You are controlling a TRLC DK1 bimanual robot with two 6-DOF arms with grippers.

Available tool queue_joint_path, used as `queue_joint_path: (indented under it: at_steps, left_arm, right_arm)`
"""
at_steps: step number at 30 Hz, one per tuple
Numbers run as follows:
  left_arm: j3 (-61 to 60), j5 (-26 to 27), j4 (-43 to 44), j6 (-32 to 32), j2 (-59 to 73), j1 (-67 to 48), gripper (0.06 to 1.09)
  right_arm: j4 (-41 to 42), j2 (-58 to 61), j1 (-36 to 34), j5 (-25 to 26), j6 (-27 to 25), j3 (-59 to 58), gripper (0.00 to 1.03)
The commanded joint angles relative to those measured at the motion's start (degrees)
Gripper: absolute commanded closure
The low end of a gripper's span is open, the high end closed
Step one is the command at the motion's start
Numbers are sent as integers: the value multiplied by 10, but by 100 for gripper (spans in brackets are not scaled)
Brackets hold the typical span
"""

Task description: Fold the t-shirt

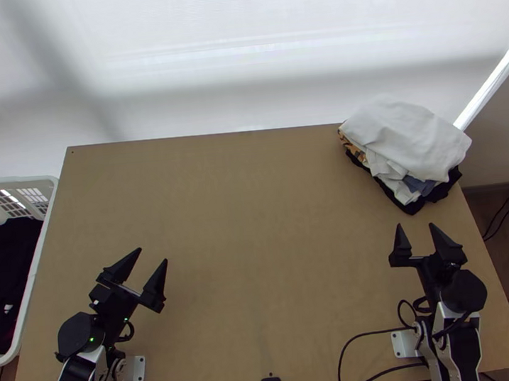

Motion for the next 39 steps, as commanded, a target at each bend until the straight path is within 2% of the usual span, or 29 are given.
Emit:
queue_joint_path:
  at_steps: [1,9,13,16,20,22,25,34,39]
  left_arm:
    - [-23,9,-7,-11,0,2,10]
    - [-23,10,-8,-14,0,-11,10]
    - [-23,8,-10,-61,1,-91,10]
    - [-23,-22,-16,-54,-1,-104,10]
    - [-22,-36,-17,31,-1,-59,10]
    - [-19,-39,-17,96,-1,-29,10]
    - [6,-57,-48,160,0,30,10]
    - [165,-63,-222,177,55,198,10]
    - [270,-63,-237,168,122,297,10]
  right_arm:
    - [-12,2,-1,0,8,0,5]
    - [-12,2,-1,-1,8,0,5]
    - [-12,2,-1,-1,8,0,5]
    - [-12,2,-1,-1,8,0,5]
    - [-12,2,-1,-1,8,0,5]
    - [-12,2,-1,-1,8,0,5]
    - [-12,2,-1,-1,8,0,5]
    - [-12,2,-1,-1,8,0,5]
    - [-12,2,-1,-1,8,0,5]
